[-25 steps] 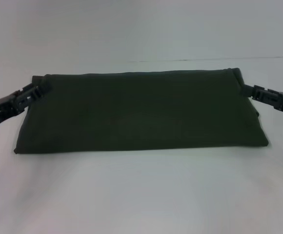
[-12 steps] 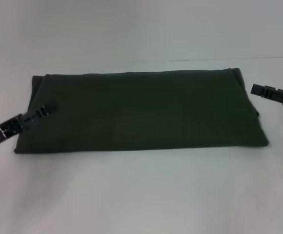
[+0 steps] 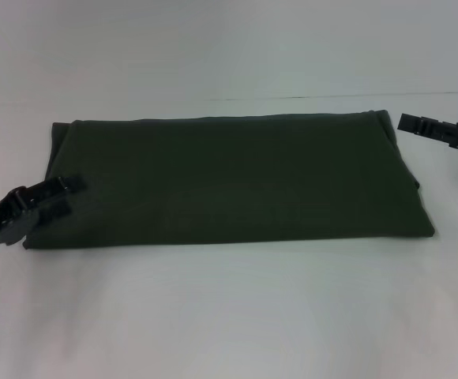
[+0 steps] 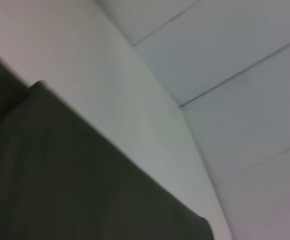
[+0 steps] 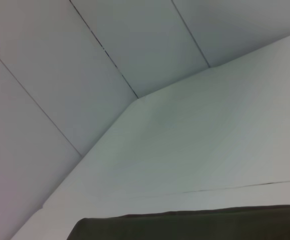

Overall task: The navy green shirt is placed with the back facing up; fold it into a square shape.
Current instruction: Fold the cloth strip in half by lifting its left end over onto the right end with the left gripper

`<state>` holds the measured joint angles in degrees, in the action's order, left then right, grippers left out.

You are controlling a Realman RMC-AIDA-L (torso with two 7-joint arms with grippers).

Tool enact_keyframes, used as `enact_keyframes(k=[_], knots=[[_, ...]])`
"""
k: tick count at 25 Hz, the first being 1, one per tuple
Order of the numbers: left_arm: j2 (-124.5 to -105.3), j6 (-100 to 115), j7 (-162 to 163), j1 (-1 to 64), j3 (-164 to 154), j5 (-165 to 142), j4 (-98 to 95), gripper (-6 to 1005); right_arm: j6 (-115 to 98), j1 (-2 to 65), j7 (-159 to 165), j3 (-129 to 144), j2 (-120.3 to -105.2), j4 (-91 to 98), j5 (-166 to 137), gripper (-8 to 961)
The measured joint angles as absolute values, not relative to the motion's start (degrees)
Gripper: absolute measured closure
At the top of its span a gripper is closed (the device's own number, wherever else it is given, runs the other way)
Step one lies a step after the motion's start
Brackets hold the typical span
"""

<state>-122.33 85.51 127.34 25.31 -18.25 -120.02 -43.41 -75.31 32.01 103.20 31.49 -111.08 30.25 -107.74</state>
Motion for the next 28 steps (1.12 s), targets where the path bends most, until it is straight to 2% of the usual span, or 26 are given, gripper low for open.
enact_keyframes(k=[28], knots=[[-121.09, 80.63, 148.28, 26.36, -15.07, -132.53, -43.33, 234, -73.27, 34.01, 103.68, 32.26, -111.08, 32.63, -107.75, 247]])
